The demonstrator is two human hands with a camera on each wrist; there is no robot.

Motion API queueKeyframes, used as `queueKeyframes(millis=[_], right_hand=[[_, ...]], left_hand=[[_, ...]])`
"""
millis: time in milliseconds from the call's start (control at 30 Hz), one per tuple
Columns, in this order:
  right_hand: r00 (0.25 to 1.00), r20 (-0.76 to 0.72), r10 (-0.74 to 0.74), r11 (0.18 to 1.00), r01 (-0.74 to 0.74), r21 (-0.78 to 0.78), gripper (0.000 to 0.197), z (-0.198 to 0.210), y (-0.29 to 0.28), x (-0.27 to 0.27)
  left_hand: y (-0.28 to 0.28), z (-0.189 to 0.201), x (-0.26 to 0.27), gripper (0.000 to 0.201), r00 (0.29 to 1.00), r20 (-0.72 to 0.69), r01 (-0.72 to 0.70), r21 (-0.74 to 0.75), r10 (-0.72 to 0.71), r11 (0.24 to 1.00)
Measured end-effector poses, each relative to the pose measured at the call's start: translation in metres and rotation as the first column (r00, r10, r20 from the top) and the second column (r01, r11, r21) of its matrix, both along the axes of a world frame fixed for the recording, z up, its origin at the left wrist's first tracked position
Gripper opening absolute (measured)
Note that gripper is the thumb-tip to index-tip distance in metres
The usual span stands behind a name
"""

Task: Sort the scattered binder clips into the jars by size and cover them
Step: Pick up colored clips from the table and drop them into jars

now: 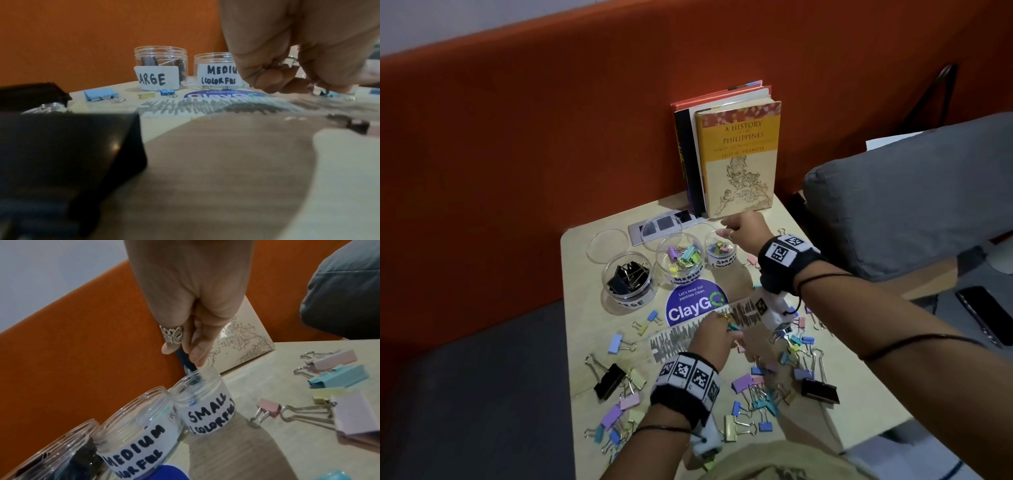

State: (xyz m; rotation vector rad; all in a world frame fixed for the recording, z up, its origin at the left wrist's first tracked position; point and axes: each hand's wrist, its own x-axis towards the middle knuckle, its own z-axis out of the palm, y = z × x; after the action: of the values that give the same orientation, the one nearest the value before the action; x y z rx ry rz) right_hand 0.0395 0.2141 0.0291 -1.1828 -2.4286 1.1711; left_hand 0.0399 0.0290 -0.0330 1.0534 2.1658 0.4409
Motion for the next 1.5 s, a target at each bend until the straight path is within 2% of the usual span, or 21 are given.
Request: queueKeyframes(millis=[67,133,267,367,433,533,633,767,833,900,967,1067,1200,1300,1500], right_hand=[[1.0,-0.018,0.013,0.999,-0.013,0.029,0.038,-0.004,0.003,0.005],[1.0,-0.014,0.008,0.998,-0.007,0.069,0.038,-0.011,0.005,0.014],[0.992,0.122,0.035,0.994,-0.048,0.102,0.052,-0.028,0.007,0.031],[0.984,0.161,0.07,0.99,-0.088,0.108,0.046,-0.038,0.004,0.042],[0.984,0.155,0.086,0.989,-0.104,0.107,0.039,-0.042,0.0,0.052],[0.985,0.132,0.113,0.986,-0.128,0.104,0.03,-0.047,-0.004,0.074],[0.987,0.097,0.124,0.983,-0.136,0.122,0.025,-0.046,-0.007,0.095],[0.98,0.144,0.138,0.979,-0.157,0.13,0.028,-0.051,-0.007,0.125],[0.976,0.189,0.108,0.981,-0.135,0.137,0.031,-0.051,-0.007,0.138],[0.976,0.209,0.065,0.986,-0.096,0.14,0.032,-0.05,-0.009,0.148],[0.971,0.239,0.026,0.989,-0.059,0.132,0.035,-0.051,-0.01,0.155],[0.939,0.343,0.029,0.996,-0.055,0.066,0.051,-0.061,-0.009,0.162],[0.943,0.332,0.029,0.997,-0.05,0.053,0.036,-0.066,-0.014,0.162],[0.943,0.331,0.042,0.998,-0.059,0.039,0.029,-0.063,-0.016,0.164],[0.957,0.286,0.058,0.998,-0.066,0.019,0.019,-0.06,-0.017,0.168]], left_hand=[[0.003,0.008,-0.009,0.024,0.996,0.043,-0.086,0.068,0.083,0.994],[0.013,0.021,-0.023,0.022,0.992,0.019,-0.126,0.123,0.125,0.984],[0.055,0.05,-0.052,0.026,0.981,-0.041,-0.173,0.234,0.188,0.957],[0.091,0.063,-0.067,0.029,0.974,-0.092,-0.184,0.208,0.207,0.961],[0.112,0.067,-0.075,0.027,0.972,-0.161,-0.144,0.158,0.17,0.977],[0.131,0.063,-0.084,0.026,0.963,-0.265,-0.018,0.091,0.042,0.996],[0.132,0.056,-0.084,0.037,0.922,-0.37,0.125,0.008,-0.113,0.992],[0.116,0.054,-0.071,0.041,0.884,-0.443,0.207,0.078,-0.152,0.975],[0.105,0.053,-0.056,0.035,0.893,-0.417,0.258,0.165,-0.17,0.952],[0.097,0.048,-0.038,0.029,0.903,-0.355,0.318,0.176,-0.241,0.931],[0.094,0.037,-0.022,0.028,0.896,-0.292,0.376,0.095,-0.335,0.922],[0.098,0.02,-0.01,0.038,0.875,-0.238,0.419,-0.066,-0.422,0.906],[0.105,0.007,-0.002,0.04,0.877,-0.191,0.416,-0.157,-0.441,0.896],[0.108,0.001,0.0,0.03,0.881,-0.205,0.402,-0.148,-0.426,0.904],[0.102,0.001,0.0,0.028,0.914,-0.196,0.333,-0.142,-0.356,0.932]])
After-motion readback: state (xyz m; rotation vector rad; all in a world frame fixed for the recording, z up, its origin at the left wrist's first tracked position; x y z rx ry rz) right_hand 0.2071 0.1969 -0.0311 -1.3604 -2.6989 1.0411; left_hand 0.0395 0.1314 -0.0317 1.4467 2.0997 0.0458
